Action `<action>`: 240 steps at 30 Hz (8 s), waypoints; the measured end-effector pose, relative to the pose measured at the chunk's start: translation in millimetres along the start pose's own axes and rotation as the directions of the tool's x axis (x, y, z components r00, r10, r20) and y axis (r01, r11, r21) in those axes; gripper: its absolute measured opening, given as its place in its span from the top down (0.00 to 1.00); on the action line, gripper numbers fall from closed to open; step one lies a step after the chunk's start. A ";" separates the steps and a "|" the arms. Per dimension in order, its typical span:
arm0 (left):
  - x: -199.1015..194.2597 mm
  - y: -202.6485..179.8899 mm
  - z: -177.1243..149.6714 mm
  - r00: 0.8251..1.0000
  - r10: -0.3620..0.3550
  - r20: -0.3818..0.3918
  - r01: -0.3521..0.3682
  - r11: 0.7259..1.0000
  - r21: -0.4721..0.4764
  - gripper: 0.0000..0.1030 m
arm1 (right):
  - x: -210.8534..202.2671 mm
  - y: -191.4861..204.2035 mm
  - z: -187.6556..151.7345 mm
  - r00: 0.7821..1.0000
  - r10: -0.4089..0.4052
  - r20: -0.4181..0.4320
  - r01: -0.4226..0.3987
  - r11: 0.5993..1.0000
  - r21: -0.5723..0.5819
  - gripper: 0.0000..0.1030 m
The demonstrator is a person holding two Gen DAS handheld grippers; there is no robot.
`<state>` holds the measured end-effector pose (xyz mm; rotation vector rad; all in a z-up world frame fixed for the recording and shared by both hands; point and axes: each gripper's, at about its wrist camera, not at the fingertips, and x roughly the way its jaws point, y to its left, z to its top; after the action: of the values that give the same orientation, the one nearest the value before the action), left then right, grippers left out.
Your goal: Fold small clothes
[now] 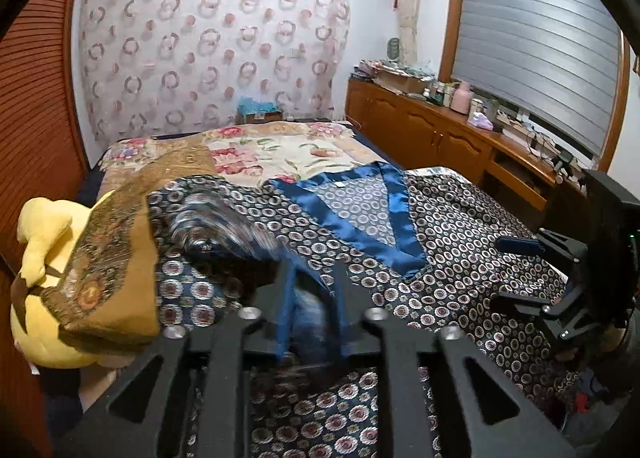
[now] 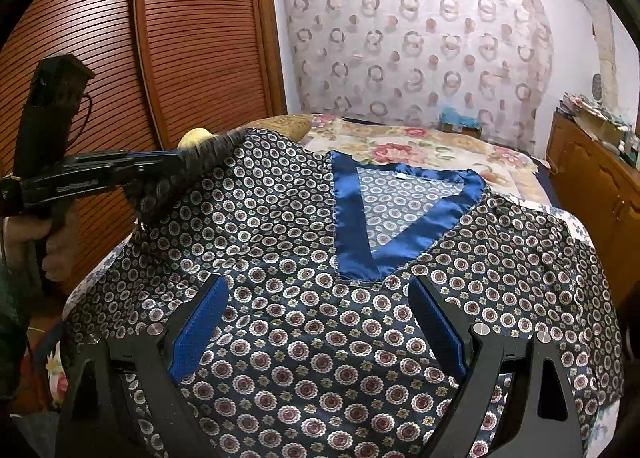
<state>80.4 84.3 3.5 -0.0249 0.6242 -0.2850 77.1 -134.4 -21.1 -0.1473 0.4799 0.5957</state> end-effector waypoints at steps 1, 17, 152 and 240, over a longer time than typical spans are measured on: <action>-5.7 3.3 -0.6 1.000 0.016 0.011 -0.016 1.000 -0.004 0.65 | 1.1 0.2 0.8 1.000 -0.001 -0.001 0.001 1.000 0.000 0.11; -44.2 44.0 -19.3 0.987 0.149 0.059 -0.145 0.987 -0.068 0.23 | 62.2 6.4 42.2 0.996 0.083 -0.040 -0.085 0.995 -0.057 0.11; 109.0 -52.8 -64.9 0.950 0.075 -0.302 -0.051 0.995 0.088 0.00 | -5.7 -152.1 -11.6 0.974 -0.147 -0.174 0.153 0.988 0.025 0.63; 42.9 0.5 9.6 0.998 -0.043 -0.038 0.042 0.998 -0.040 0.97 | 83.3 -257.6 13.8 0.915 -0.233 -0.330 0.289 0.948 0.133 0.60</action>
<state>119.3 72.6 -13.4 -0.0700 0.6686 -0.3149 289.7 -300.2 -49.3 -0.1313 0.8031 0.2613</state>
